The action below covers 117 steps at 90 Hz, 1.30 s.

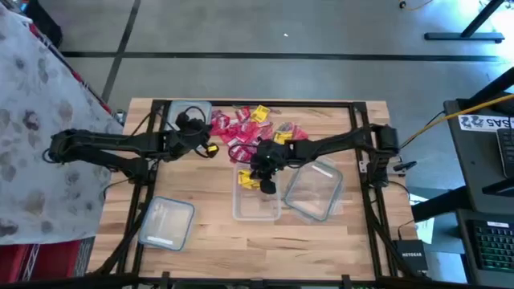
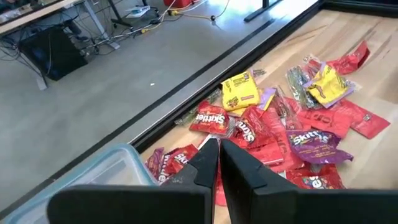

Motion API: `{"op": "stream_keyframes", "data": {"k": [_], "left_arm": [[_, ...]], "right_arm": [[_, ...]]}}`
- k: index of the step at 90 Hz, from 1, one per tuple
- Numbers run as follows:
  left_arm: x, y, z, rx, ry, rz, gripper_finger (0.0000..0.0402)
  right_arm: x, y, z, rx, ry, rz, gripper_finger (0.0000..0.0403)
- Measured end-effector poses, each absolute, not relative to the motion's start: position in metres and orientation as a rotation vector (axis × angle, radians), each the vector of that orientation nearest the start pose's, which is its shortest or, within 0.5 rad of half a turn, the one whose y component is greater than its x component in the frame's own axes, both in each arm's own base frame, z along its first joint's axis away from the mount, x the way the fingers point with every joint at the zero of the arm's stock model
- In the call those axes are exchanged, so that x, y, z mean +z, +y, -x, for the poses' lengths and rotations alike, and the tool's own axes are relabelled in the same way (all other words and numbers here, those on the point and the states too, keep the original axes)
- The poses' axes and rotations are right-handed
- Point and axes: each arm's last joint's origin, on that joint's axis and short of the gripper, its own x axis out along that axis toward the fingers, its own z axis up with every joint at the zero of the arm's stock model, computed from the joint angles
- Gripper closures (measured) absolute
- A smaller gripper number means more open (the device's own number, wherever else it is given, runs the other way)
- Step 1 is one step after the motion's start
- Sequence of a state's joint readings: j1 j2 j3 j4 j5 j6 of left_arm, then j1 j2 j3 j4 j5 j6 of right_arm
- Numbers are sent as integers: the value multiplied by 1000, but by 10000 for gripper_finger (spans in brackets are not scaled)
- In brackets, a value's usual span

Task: Sort candy
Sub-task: Put the yellow candy into the right transparent bin

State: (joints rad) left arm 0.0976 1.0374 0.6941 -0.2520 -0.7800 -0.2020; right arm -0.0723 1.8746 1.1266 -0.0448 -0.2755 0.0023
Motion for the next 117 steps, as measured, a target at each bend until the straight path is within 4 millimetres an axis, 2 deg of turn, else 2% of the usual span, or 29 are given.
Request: {"op": "stream_keyframes", "data": {"k": [14, 31, 42, 50, 58, 65, 75, 83, 90, 103, 117], "left_arm": [[256, 41, -207, 903, 483, -19, 402], [256, 41, -207, 903, 481, -18, 402], [256, 41, -207, 904, 479, -15, 402], [256, 41, -207, 904, 481, -18, 402], [256, 41, -207, 903, 485, -22, 402], [256, 41, -207, 900, 490, -33, 402], [256, 41, -207, 897, 497, -47, 402], [256, 41, -207, 893, 506, -66, 402], [256, 41, -207, 888, 514, -83, 402], [256, 41, -207, 881, 528, -112, 402], [256, 41, -207, 878, 533, -122, 402]], "right_arm": [[154, -22, -387, 155, 815, -132, 367], [159, -22, -387, 188, 790, -64, 300], [185, -29, -384, 201, 693, 0, 272], [207, -40, -374, 168, 667, 36, 264], [225, -58, -360, 47, 677, 79, 263], [231, -80, -348, -101, 728, 105, 264], [218, -116, -327, -263, 902, 71, 261], [201, -140, -311, -286, 981, -9, 252], [186, -153, -298, -282, 1012, -74, 241], [162, -162, -284, -247, 1073, -86, 225], [144, -162, -285, -223, 1096, -20, 238]]}}
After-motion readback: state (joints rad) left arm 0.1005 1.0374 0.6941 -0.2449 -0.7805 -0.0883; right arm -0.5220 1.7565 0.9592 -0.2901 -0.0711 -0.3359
